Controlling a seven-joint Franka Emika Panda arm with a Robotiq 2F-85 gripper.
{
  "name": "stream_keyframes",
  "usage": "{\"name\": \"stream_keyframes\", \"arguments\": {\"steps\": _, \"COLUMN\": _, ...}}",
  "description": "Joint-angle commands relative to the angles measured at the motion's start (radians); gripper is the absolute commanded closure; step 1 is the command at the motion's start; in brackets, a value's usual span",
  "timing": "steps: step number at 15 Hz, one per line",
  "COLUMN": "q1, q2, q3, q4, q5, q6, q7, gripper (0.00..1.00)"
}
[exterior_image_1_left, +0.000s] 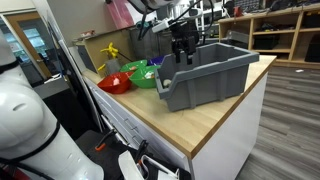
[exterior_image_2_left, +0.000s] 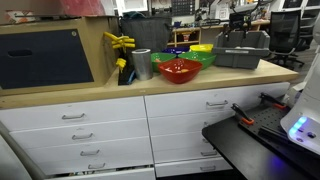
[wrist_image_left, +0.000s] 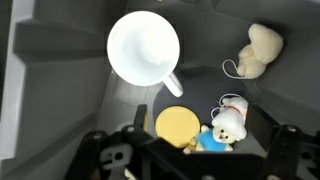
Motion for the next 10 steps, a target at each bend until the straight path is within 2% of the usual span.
{"name": "stream_keyframes", "arguments": {"steps": 1, "q1": 0.009, "q2": 0.018, "q3": -0.006, "q4": -0.015, "q5": -0.007, "q6": 0.032, "q7": 0.082, "gripper": 0.0}}
{"name": "stream_keyframes", "arguments": {"steps": 10, "q1": 0.048, "q2": 0.023, "q3": 0.001, "q4": -0.074, "q5": 0.006, "q6": 0.064, "q7": 0.263, "gripper": 0.0}}
